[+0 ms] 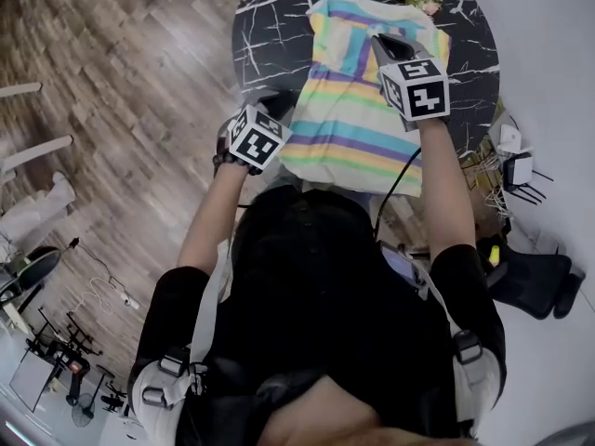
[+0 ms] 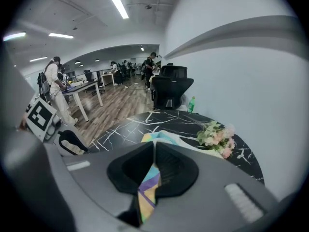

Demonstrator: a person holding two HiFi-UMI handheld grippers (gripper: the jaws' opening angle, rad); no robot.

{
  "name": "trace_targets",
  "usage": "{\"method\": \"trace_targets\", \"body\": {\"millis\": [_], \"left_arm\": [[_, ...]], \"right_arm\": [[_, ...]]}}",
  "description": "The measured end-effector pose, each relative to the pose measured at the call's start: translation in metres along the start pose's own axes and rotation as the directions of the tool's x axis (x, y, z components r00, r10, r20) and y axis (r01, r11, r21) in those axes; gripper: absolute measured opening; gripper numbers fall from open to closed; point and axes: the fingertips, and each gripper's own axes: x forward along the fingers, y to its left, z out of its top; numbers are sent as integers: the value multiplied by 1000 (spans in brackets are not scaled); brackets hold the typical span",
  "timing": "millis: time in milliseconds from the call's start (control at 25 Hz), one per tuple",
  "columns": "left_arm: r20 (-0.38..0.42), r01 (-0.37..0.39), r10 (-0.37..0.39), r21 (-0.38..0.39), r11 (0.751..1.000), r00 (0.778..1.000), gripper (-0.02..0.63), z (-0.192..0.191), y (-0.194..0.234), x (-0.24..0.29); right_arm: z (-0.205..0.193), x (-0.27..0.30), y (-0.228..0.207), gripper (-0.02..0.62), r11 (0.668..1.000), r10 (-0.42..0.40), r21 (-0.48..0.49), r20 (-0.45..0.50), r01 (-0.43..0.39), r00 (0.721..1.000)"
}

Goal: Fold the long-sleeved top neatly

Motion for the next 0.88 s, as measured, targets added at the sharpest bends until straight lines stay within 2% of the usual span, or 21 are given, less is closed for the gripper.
{"method": "trace_targets", "body": {"millis": [200, 320, 360, 400, 520, 600, 720, 880], "left_arm": [[-19, -8, 8, -2, 1000, 1000, 141, -19, 15, -14], [-22, -5, 5, -9, 1000, 1000, 141, -27, 19, -19], [-23, -4, 4, -10, 1000, 1000, 141, -29, 20, -21], [-25, -1, 0, -11, 1000, 1000, 141, -31, 20, -22], [-32, 17, -17, -7, 1000, 999, 141, -37, 18, -21], [-36, 33, -33, -4, 999, 999, 141, -38, 14, -19], [-34, 63, -63, 2, 998, 997, 141, -37, 8, -15], [-15, 107, -106, 7, 994, 994, 141, -35, -6, -10]], "right_arm": [[-21, 40, 20, 18, 999, -2, 36, -80, 5, 997], [-29, 53, 22, 22, 997, -19, 67, -91, 25, 996], [-30, 54, 25, 47, 996, -12, 82, -88, 19, 996], [-29, 55, 29, 110, 995, 5, 98, -80, 3, 997], [-24, 51, 44, 148, 990, 55, 134, -45, -49, 997], [-25, 47, 48, 159, 989, 60, 135, -38, -55, 997], [-38, 36, 42, 159, 989, 30, 146, -50, -22, 998], [-74, 14, 27, 158, 978, -27, 206, -67, 40, 997]]}}
